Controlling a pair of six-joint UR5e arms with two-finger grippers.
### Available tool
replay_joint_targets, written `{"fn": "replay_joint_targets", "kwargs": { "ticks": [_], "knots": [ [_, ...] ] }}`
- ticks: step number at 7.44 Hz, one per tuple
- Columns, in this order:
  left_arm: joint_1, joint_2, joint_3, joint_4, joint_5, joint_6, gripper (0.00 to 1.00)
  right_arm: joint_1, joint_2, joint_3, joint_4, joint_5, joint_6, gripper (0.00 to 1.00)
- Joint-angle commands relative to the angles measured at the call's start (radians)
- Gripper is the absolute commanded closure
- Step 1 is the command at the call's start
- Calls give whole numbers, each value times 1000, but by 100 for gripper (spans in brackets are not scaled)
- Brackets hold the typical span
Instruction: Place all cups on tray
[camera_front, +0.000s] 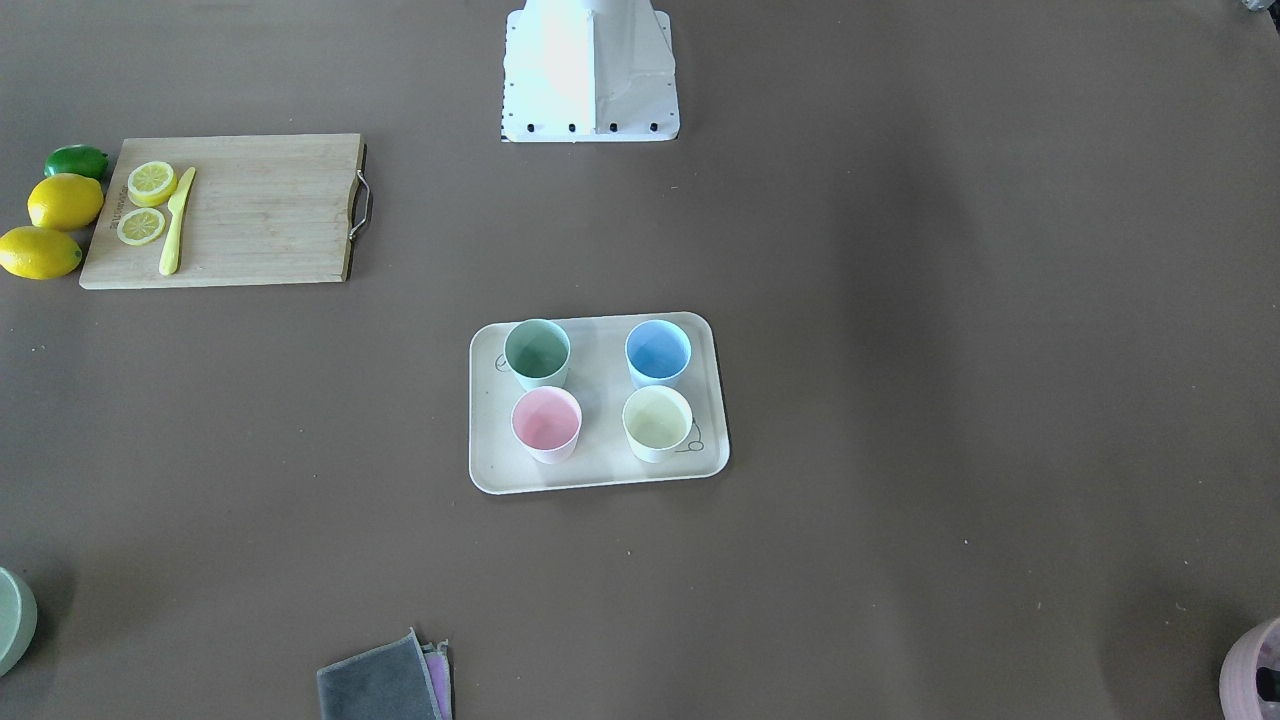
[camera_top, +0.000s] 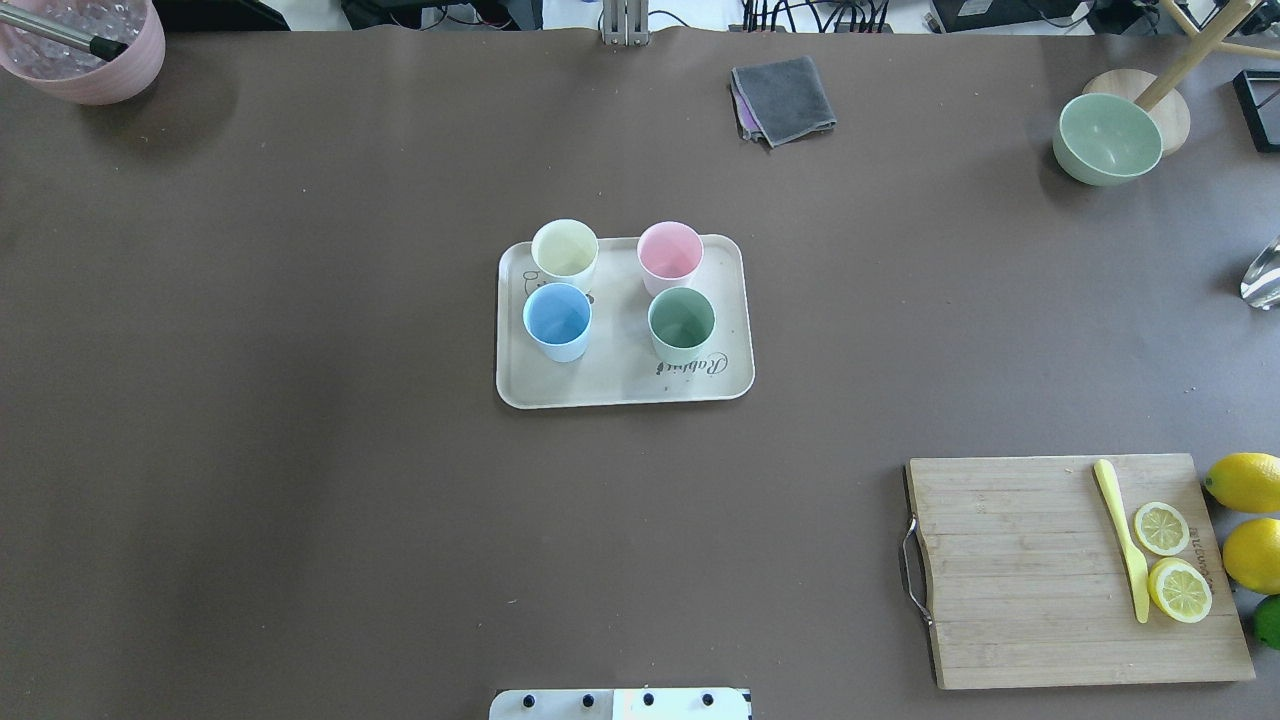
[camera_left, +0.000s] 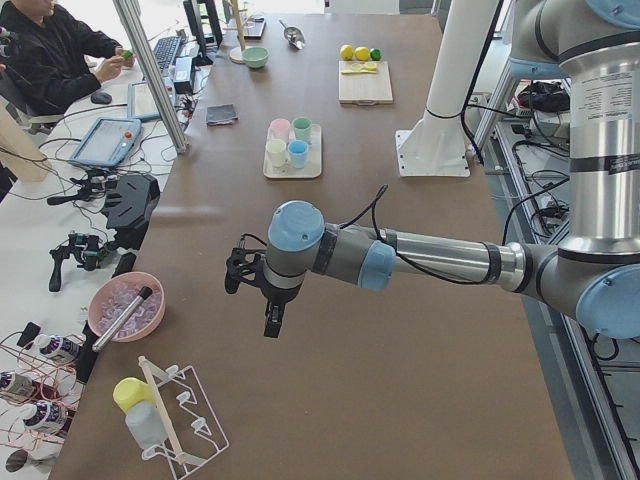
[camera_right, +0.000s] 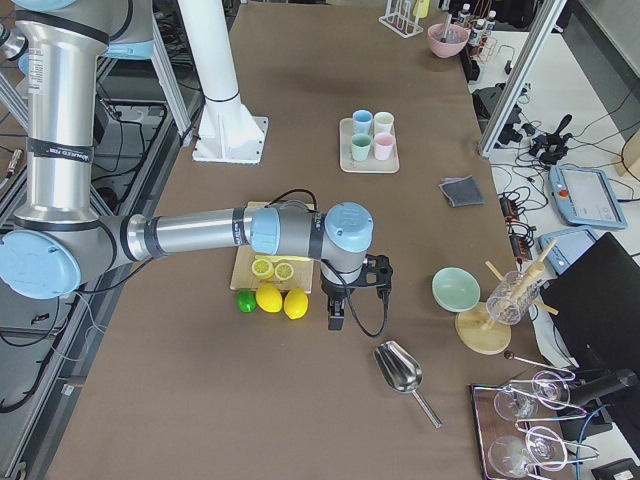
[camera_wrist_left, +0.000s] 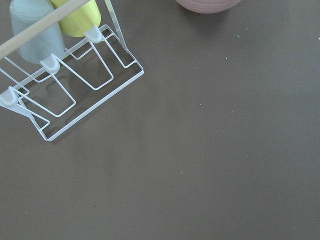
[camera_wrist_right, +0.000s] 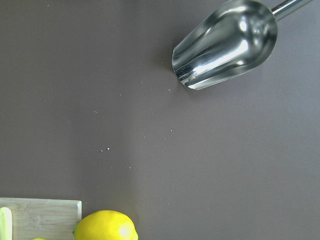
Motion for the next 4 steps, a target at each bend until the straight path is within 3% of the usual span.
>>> {"fn": "replay_joint_targets", "kwargs": {
  "ticks": [1, 4],
  "knots": [
    [8, 0, 10, -1, -1, -1, 2, 1, 2, 3, -1, 10, 2, 0],
    [8, -6, 22, -1, -1, 0, 2, 1, -2, 6, 2, 7, 0, 0]
  ]
}}
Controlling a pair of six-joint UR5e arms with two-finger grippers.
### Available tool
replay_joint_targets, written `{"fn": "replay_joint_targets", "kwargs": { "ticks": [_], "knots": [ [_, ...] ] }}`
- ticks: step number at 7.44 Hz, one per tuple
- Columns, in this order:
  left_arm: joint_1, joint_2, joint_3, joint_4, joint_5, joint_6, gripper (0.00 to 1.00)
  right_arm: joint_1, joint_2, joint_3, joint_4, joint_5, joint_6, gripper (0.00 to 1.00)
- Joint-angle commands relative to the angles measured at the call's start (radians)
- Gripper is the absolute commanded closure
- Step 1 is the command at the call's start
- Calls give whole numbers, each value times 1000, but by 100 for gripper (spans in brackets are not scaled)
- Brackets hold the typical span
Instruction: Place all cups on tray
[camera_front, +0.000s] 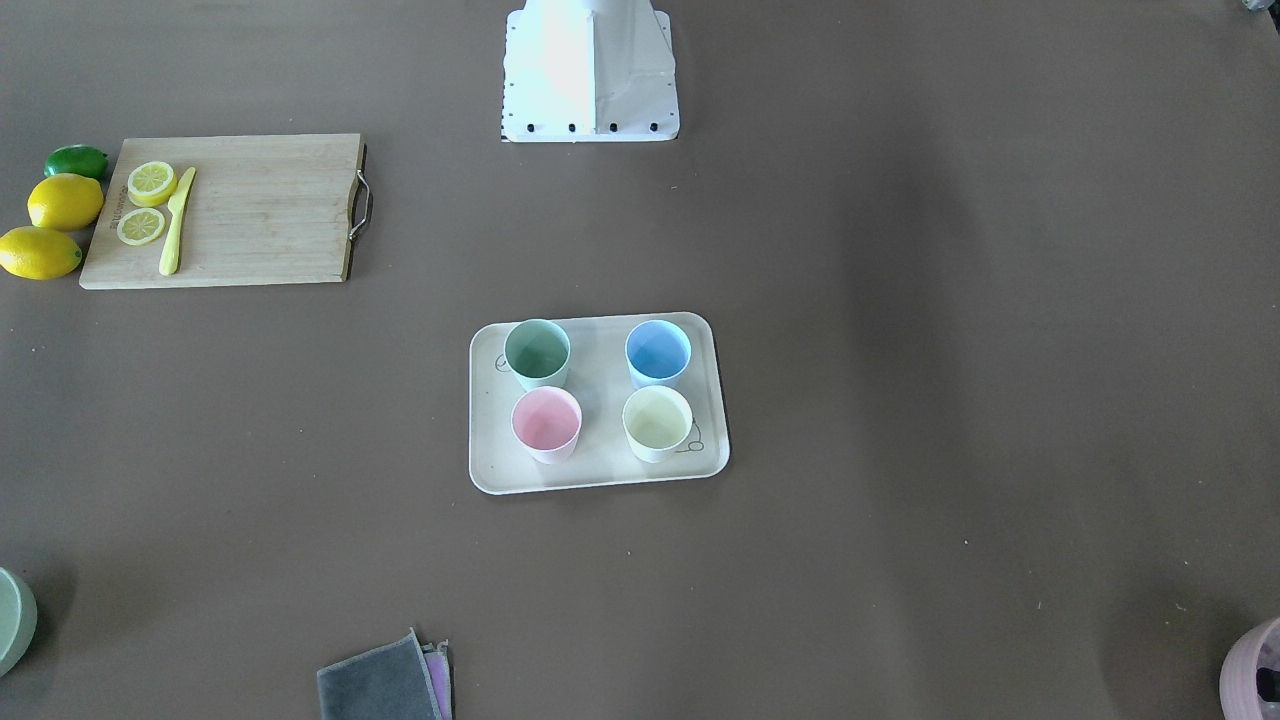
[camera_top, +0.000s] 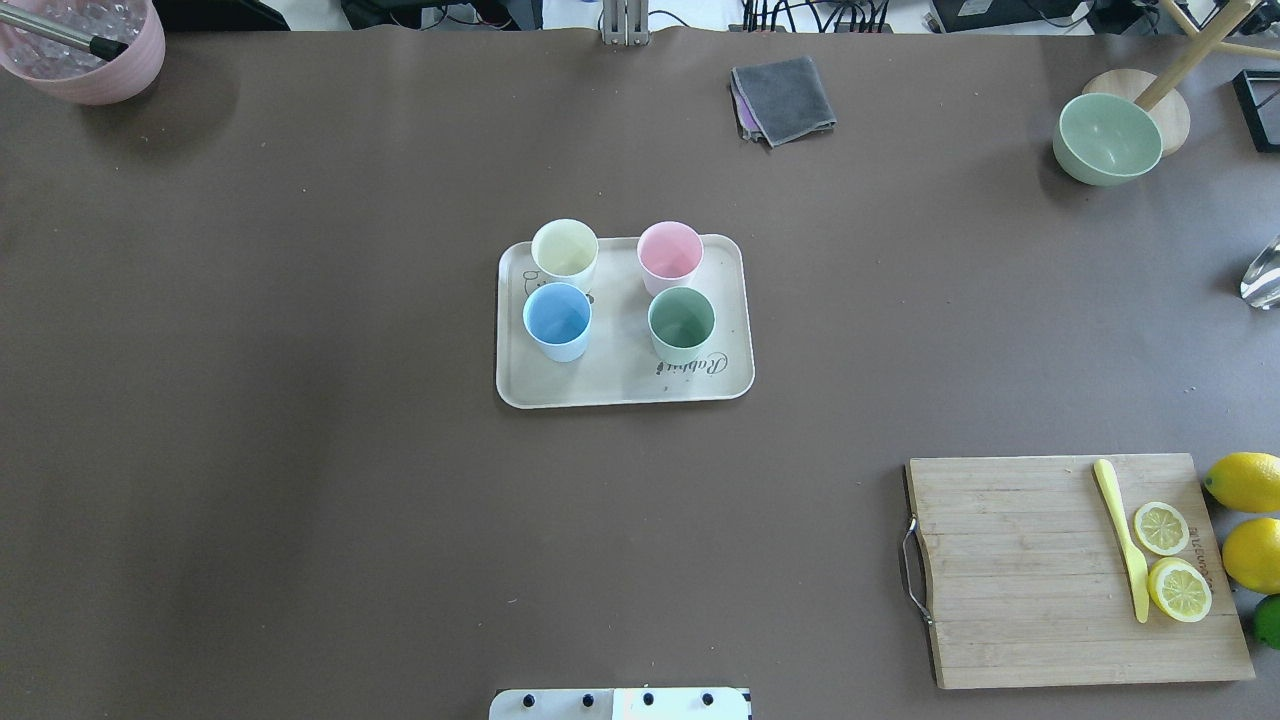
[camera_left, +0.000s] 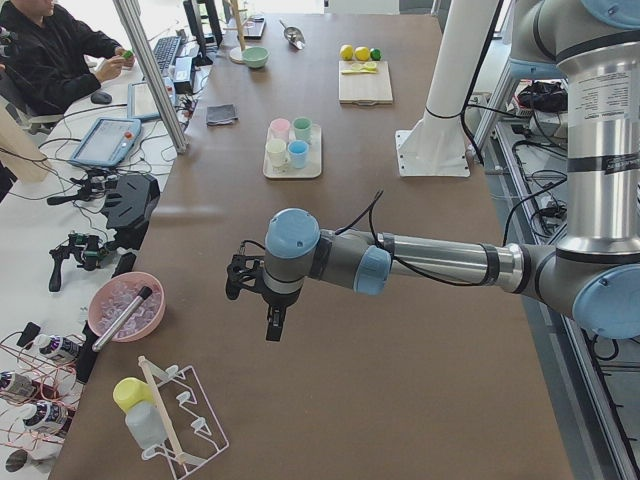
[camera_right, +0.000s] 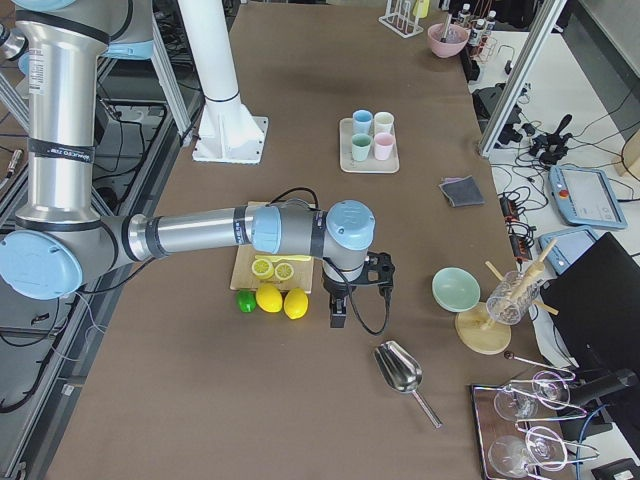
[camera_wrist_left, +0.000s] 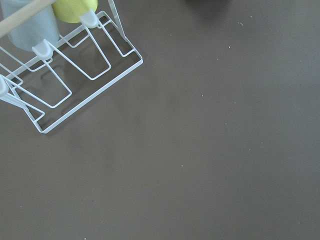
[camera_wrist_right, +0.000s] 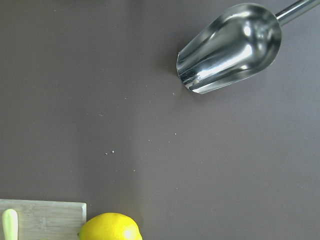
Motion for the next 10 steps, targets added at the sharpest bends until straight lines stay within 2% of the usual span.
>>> {"fn": "replay_joint_targets", "kwargs": {
  "ticks": [1, 10],
  "knots": [
    [0, -1, 5, 0, 0, 0, 2, 5, -6, 3, 1, -3, 0, 0],
    [0, -18, 18, 0, 24, 2, 2, 6, -16, -3, 3, -12, 0, 0]
  ]
}}
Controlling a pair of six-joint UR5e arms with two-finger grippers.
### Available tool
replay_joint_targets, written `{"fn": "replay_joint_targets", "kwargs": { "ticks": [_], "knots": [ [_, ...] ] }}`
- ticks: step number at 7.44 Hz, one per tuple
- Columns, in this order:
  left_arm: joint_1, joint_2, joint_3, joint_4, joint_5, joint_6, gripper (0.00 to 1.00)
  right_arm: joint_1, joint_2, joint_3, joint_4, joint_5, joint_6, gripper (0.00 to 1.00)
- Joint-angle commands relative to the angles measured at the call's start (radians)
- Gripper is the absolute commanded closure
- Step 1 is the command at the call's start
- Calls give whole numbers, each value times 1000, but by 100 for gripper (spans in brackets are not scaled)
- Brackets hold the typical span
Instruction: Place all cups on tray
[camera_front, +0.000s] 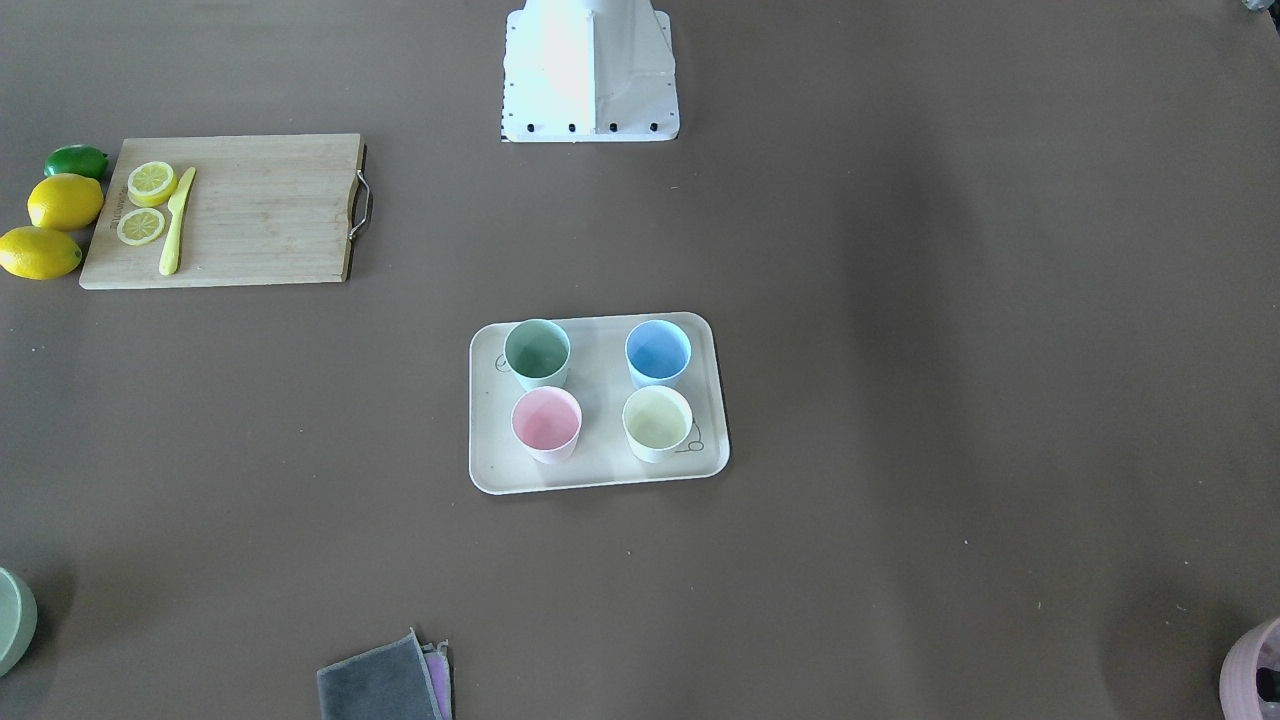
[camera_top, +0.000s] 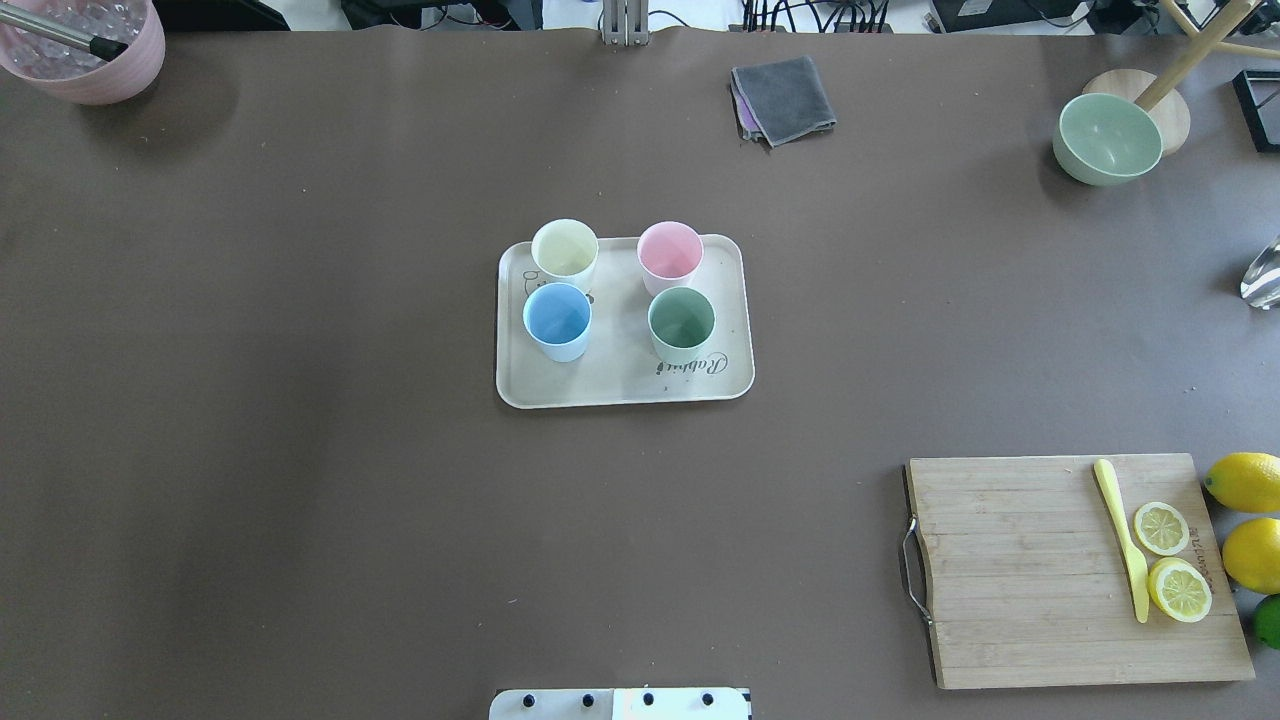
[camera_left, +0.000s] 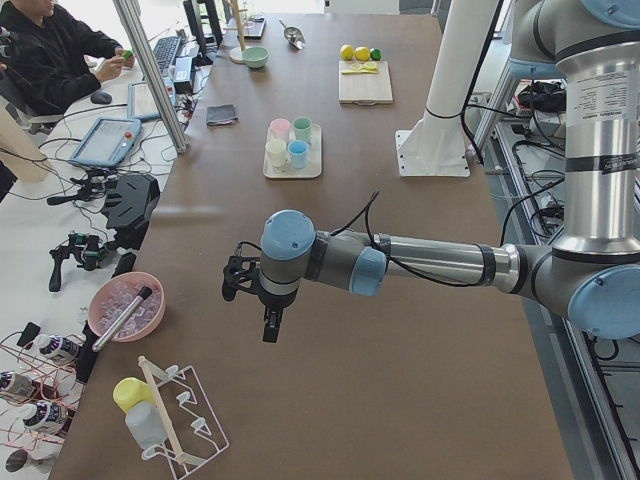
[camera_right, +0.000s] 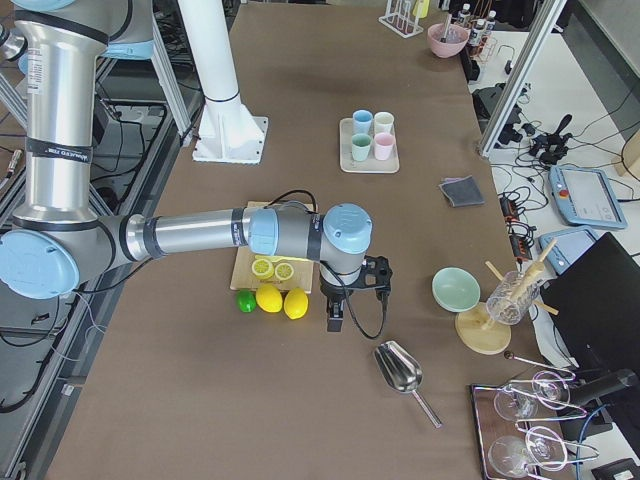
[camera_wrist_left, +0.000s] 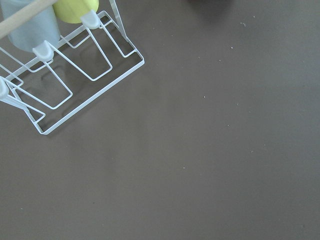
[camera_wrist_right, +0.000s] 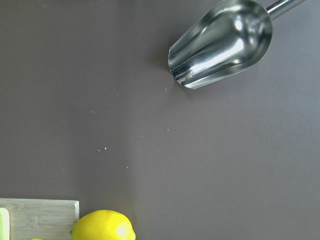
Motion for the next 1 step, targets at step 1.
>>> {"fn": "replay_joint_targets", "kwargs": {
  "ticks": [1],
  "knots": [
    [0, -3, 5, 0, 17, 0, 2, 0, -5, 0, 1, 0, 0, 0]
  ]
}}
